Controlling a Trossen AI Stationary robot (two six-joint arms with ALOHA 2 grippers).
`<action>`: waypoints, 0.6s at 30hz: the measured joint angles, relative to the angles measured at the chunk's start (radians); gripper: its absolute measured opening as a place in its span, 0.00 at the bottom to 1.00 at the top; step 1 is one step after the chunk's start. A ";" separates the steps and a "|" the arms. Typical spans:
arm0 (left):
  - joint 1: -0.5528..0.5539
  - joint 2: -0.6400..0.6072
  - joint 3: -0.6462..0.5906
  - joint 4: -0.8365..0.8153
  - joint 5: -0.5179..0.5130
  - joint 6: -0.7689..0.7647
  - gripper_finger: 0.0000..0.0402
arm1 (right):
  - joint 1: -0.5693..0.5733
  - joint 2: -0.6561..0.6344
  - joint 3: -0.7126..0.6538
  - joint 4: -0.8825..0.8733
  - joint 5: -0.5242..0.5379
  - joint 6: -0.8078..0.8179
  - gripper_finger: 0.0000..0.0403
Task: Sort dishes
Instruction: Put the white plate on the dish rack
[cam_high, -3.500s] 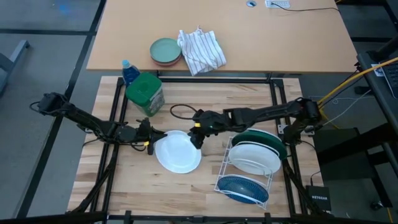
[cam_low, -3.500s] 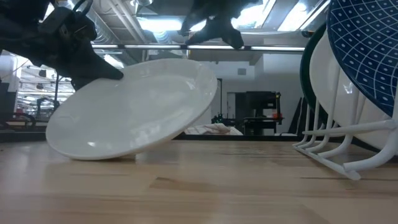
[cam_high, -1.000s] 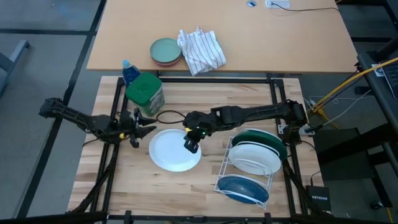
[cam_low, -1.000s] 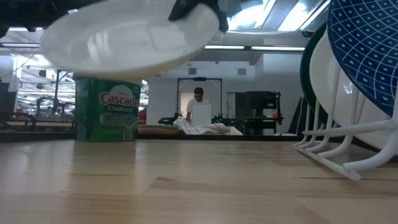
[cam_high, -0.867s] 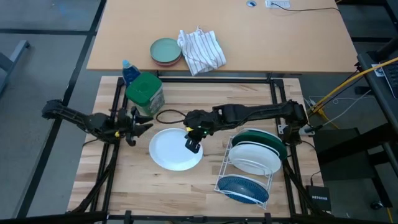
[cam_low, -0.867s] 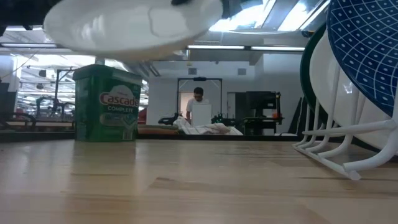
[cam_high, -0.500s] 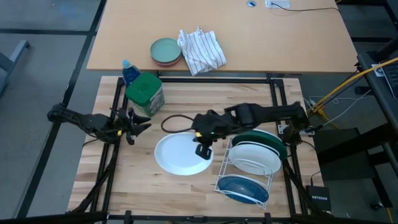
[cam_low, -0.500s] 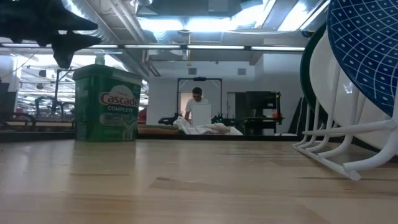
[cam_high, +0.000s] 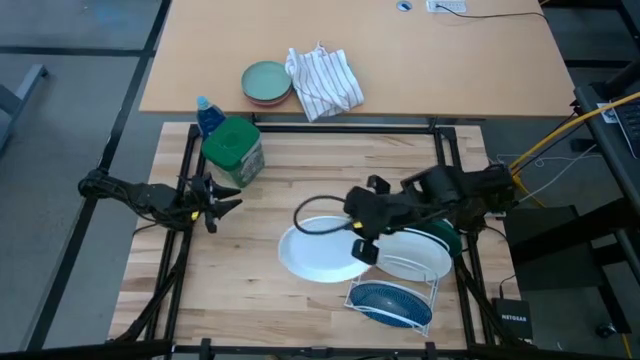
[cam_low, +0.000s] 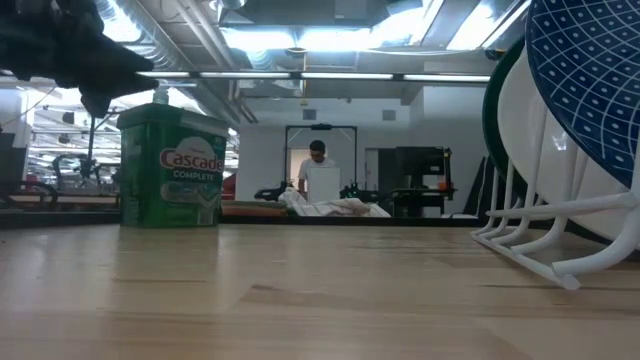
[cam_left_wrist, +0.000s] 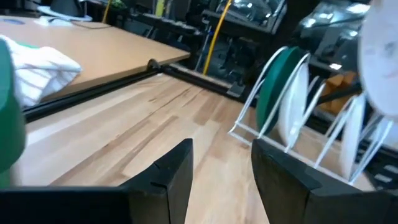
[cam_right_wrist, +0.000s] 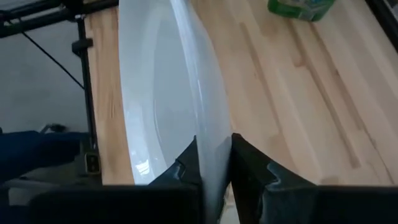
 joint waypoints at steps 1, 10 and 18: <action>0.000 0.000 0.000 -0.013 -0.005 0.000 0.38 | 0.010 -0.003 0.000 -0.011 0.005 0.012 0.13; 0.000 0.000 0.000 -0.054 -0.027 0.020 0.38 | 0.092 -0.007 0.018 -0.126 0.003 0.114 0.12; 0.000 0.000 0.000 -0.061 -0.037 0.003 0.38 | 0.120 -0.006 0.018 -0.122 0.015 0.117 0.12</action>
